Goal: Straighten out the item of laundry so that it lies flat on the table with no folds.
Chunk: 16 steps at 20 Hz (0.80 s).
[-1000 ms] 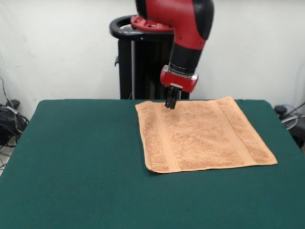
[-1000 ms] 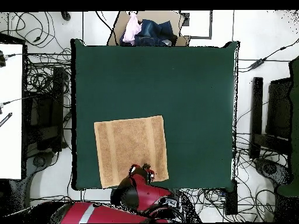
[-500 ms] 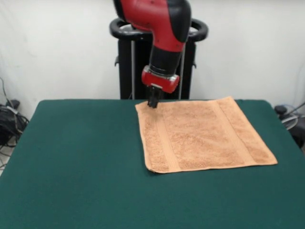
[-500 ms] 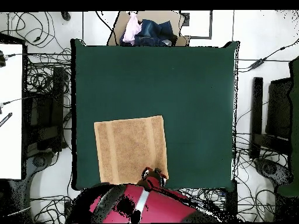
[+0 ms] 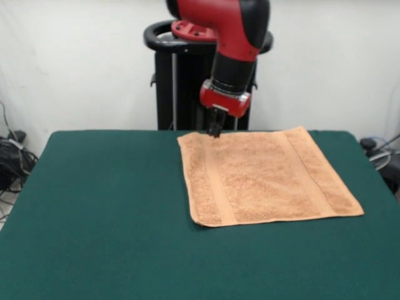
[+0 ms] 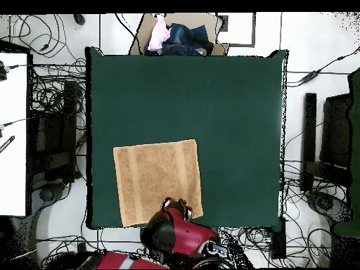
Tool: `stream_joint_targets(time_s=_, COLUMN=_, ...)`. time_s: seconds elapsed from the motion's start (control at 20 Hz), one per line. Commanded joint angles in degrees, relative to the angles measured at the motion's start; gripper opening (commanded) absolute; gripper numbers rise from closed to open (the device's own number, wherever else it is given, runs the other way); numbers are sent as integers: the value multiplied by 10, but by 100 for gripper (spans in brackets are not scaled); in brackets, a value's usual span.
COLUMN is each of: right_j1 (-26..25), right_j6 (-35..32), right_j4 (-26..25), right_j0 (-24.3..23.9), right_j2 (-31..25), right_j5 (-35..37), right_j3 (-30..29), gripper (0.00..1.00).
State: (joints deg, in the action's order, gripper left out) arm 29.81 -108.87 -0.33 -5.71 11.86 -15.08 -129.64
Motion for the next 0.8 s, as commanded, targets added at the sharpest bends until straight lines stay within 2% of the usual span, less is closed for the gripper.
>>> stream_joint_targets(time_s=0.05, right_j1=-62, right_j6=-139, right_j4=53, right_j0=29, right_j2=-42, right_j5=-39, right_j3=46, gripper=0)
stream_joint_targets(time_s=0.2, right_j1=-100, right_j6=-147, right_j4=68, right_j0=43, right_j2=-43, right_j5=-70, right_j3=61, gripper=0)
stream_joint_targets(time_s=0.3, right_j1=-106, right_j6=-155, right_j4=78, right_j0=54, right_j2=-42, right_j5=-85, right_j3=56, gripper=0)
stream_joint_targets(time_s=0.65, right_j1=-28, right_j6=-140, right_j4=139, right_j0=88, right_j2=-37, right_j5=16, right_j3=34, gripper=0)
stream_joint_targets(time_s=0.8, right_j1=-20, right_j6=-141, right_j4=163, right_j0=105, right_j2=-37, right_j5=28, right_j3=31, gripper=0)
